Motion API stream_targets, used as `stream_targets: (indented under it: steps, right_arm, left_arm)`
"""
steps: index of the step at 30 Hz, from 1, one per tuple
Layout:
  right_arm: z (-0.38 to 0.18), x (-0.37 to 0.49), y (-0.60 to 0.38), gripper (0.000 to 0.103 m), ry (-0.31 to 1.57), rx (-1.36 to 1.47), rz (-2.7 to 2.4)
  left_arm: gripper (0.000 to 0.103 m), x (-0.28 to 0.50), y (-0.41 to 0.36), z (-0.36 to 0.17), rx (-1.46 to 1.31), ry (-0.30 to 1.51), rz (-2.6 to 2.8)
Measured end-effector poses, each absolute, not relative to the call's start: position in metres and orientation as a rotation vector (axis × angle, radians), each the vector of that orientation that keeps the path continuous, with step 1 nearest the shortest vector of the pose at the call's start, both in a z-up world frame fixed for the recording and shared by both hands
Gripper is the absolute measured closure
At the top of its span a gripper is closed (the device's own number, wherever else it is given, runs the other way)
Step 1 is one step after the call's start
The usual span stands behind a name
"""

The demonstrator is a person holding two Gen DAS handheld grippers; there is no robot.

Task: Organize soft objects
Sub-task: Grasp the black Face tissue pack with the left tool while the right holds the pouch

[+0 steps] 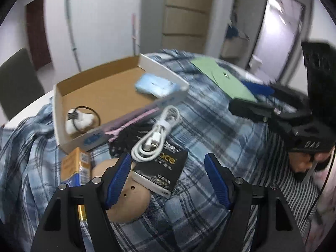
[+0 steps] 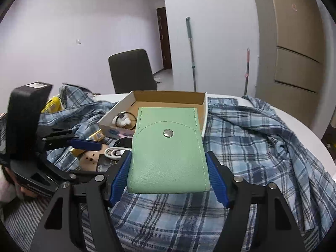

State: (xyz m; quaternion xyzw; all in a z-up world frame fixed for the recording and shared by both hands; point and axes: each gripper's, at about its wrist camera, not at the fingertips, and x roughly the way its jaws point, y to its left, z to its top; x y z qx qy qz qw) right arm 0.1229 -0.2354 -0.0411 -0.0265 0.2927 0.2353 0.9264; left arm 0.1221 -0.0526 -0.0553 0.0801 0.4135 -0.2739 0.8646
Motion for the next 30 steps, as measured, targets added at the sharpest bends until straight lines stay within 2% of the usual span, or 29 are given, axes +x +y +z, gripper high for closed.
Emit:
stream_targets:
  steps: [23, 30]
  right_arm:
    - [-0.043, 0.124, -0.237, 0.035, 0.626, -0.05, 0.475]
    - [-0.046, 0.126, -0.238, 0.035, 0.641, -0.049, 0.457]
  left_arm:
    - [0.03, 0.123, -0.079, -0.071, 0.259, 1.021, -0.591]
    - [0.046, 0.145, -0.088, -0.079, 0.201, 1.068, -0.527]
